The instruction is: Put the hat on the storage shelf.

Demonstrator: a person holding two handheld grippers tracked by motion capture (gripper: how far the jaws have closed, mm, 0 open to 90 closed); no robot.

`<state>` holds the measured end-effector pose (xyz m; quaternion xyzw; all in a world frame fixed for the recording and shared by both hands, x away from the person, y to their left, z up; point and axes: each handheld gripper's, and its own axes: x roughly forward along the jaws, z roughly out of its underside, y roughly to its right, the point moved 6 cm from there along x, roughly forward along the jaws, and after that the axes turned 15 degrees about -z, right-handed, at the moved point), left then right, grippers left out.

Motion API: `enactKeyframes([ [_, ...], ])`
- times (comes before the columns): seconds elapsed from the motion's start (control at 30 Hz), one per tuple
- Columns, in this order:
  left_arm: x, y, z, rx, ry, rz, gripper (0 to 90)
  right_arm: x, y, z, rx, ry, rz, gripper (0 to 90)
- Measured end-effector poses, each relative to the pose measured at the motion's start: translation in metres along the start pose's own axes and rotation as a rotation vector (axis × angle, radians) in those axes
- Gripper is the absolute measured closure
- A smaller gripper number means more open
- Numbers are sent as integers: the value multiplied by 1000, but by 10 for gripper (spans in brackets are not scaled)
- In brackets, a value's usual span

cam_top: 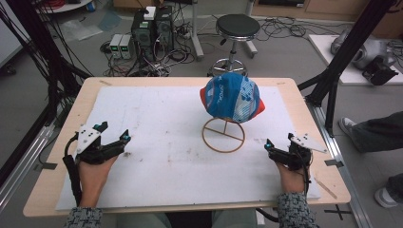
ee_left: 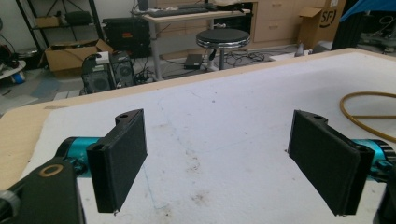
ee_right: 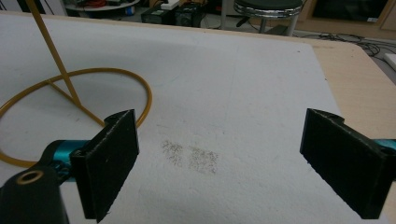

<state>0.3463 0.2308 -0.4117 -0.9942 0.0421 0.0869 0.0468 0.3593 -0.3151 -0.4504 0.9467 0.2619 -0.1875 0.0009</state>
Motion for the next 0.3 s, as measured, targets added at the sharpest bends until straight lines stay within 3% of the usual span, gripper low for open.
enactKeyframes([
  [0.3, -1, 2, 1, 0, -1, 1, 198, 1, 0, 0, -4, -1, -4, 107],
])
